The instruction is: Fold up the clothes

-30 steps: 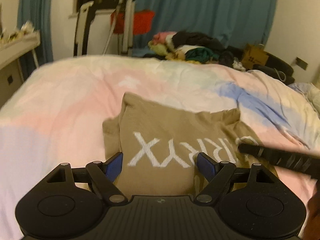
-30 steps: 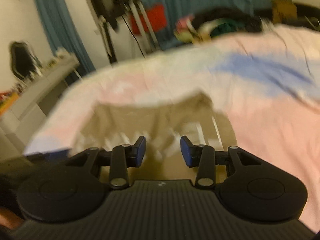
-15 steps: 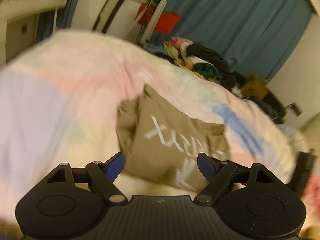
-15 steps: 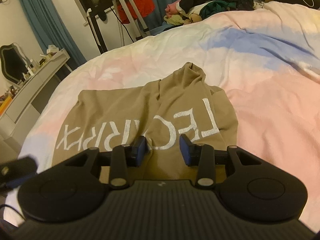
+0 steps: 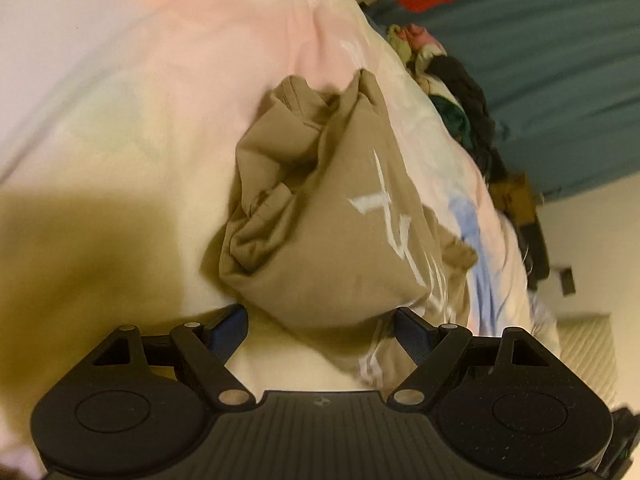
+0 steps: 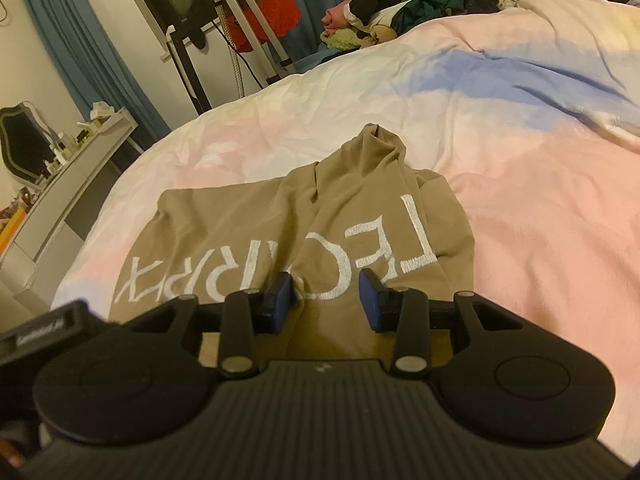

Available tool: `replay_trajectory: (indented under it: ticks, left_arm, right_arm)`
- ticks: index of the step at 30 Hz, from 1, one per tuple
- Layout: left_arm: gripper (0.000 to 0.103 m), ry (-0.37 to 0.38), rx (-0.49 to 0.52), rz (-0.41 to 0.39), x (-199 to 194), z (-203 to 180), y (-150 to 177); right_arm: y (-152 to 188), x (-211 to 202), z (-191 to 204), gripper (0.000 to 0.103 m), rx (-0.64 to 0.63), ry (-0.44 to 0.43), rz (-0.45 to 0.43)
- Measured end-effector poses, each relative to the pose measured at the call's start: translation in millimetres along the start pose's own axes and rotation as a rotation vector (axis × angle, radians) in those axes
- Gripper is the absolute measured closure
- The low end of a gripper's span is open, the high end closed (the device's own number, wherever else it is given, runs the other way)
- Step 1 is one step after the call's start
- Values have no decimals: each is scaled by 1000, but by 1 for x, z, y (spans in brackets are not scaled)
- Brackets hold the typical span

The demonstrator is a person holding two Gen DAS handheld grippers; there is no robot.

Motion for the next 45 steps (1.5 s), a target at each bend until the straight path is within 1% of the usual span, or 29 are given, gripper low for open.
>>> replay_trajectory:
  ticks: [2,4,7,8,10,12,13,14,15,16,17,18,19,21,23,25,27,28,30,32,33,35,37,38,39,40,43,44,45]
  left_arm:
    - [22,24,-2,-18,-1,-3,-1]
    - [26,65,-1,-37,-4,-6,-3]
    - [27,120,-37,-51,-9,-6,-7]
    - [28,123,-50,-50,-9,-5,-9]
    - [32,99,-63,-43,-4,1,-11]
    - [37,89,-82,-33,0,5,-13]
    - [40,94,-100,-28,1,6,-14]
    - [41,100,-115,-25,1,7,-16]
    - [43,104,-123,-26,1,7,-17]
    - [46,106,-124,-27,1,7,-17]
    - [47,107,-124,-29,1,7,-18]
    - [50,108,-126,-31,1,7,-19]
    - [53,109,-129,-33,1,8,-19]
    - [57,117,-136,-36,0,8,-20]
    - [60,127,-146,-38,-1,9,-21]
    - [62,138,-155,-40,-1,10,-21]
    - [65,149,-165,-42,-1,10,-22]
    - [66,154,-170,-42,-1,11,-22]
    - [68,165,-179,-44,-2,11,-23]
    - [69,175,-189,-46,-2,12,-23]
    - [70,181,-193,-47,-2,12,-23]
    - [71,191,-203,-48,-3,13,-24]
    - [71,202,-212,-50,-3,13,-24]
    - [71,209,-217,-51,-3,13,-25]
    - [72,217,-221,-52,-4,13,-26]
    - [72,224,-225,-53,-4,13,-26]
    - [72,240,-231,-52,-6,11,-26]
    - [72,242,-232,-51,-6,10,-27]
    - [72,242,-231,-50,-6,10,-27]
  right_arm:
    - [0,0,-1,64,11,-3,-1]
    - [0,-1,-3,64,24,-8,-4]
    - [0,-3,-5,64,43,-12,-11]
    - [-1,-4,-5,64,47,-10,-13]
    - [-3,-7,-6,63,56,0,-23]
    - [-6,-17,-10,60,97,-5,-52]
    - [-8,-22,-12,60,126,-18,-68]
    - [-9,-28,-15,60,170,-47,-83]
    - [-10,-34,-18,59,229,-96,-93]
    - [-10,-39,-21,57,294,-155,-98]
    - [-10,-45,-23,42,360,-219,-101]
    - [-7,-49,-24,20,429,-286,-105]
    - [-3,-51,-24,14,493,-348,-102]
    - [8,-50,-20,12,607,-458,-71]
    - [21,-40,-13,12,686,-534,-6]
    - [36,-26,-5,12,772,-587,64]
    - [47,-13,-1,13,858,-607,104]
    - [52,-7,-3,13,894,-598,112]
    - [60,3,-12,13,951,-536,97]
    - [67,11,-23,17,1017,-473,74]
    - [70,13,-30,20,1061,-452,53]
    - [72,16,-37,21,1124,-438,21]
    - [68,14,-39,28,1116,-418,-13]
    - [66,11,-39,36,1092,-394,-26]
    - [64,9,-40,41,1070,-368,-39]
    - [63,7,-42,43,1056,-345,-52]
    - [61,9,-47,55,1049,-307,-55]
    - [60,11,-49,62,1042,-298,-52]
    - [57,11,-51,65,1029,-294,-55]
Point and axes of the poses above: each gripper's, at about its wrist camera, not at the fingertips, and x roughly the way its jaws point, z to its left, y to its underside, the point moved 7 cm from there along x, roughly the way its jaws point, and after that the axes turned 13 degrees about -x, right-handed, at the moved point
